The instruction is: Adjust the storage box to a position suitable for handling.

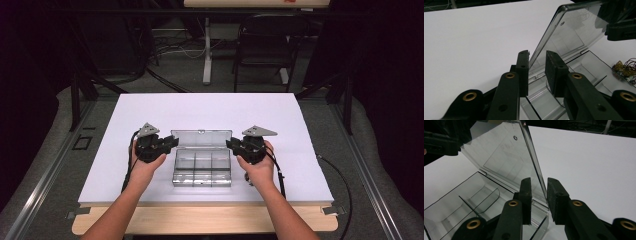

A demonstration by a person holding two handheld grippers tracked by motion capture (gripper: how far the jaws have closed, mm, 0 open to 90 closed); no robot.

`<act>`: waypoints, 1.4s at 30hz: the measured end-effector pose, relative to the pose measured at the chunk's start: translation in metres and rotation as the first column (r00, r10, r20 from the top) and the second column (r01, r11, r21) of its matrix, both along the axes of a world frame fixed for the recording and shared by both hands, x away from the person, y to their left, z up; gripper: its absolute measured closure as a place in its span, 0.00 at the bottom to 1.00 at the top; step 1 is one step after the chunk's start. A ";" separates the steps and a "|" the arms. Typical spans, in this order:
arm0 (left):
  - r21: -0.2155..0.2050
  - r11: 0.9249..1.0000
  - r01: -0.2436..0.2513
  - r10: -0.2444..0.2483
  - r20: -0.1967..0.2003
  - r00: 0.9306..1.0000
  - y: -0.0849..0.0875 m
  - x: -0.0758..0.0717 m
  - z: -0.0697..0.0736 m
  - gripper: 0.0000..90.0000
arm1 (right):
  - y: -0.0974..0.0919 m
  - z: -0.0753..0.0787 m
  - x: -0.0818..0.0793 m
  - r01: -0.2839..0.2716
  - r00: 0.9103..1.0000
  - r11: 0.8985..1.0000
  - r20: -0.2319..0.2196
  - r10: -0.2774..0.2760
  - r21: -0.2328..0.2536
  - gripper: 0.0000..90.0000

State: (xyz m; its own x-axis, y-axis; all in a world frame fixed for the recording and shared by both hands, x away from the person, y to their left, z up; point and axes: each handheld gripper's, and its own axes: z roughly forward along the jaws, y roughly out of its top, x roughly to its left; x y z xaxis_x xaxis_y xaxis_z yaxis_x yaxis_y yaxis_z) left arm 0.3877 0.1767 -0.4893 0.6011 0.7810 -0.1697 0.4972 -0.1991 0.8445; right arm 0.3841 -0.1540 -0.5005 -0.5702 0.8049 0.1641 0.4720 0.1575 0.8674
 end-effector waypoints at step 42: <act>0.000 0.999 -0.034 0.034 -0.011 0.999 -0.012 0.013 -0.012 0.71 | 0.007 -0.005 0.010 0.036 0.999 0.999 -0.005 -0.036 0.034 0.73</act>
